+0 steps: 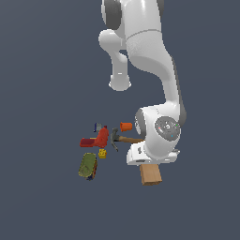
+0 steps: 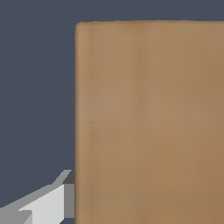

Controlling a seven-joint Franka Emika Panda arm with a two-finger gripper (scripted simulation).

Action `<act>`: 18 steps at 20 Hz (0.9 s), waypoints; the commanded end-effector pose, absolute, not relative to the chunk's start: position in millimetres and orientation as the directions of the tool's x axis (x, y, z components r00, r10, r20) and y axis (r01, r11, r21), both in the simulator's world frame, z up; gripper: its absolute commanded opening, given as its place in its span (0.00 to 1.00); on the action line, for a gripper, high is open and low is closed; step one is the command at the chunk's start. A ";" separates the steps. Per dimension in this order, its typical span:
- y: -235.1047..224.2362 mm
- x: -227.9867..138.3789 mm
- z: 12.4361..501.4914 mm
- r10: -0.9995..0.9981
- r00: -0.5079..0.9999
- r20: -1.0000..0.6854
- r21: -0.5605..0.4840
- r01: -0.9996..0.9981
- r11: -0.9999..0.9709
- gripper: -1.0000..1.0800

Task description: Pick up a designated object from a clutter of objects.

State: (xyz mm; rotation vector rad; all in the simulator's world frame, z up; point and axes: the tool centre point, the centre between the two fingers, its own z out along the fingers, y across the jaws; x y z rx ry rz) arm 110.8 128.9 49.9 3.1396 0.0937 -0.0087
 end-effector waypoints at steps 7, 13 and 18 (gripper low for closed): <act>118.5 98.2 74.6 0.059 0.998 -0.002 0.000 0.059 -0.998 0.00; 103.4 78.3 107.1 0.059 0.998 -0.002 0.000 0.059 -0.998 0.00; 86.8 56.3 143.5 0.059 0.998 -0.001 0.001 0.059 -0.998 0.00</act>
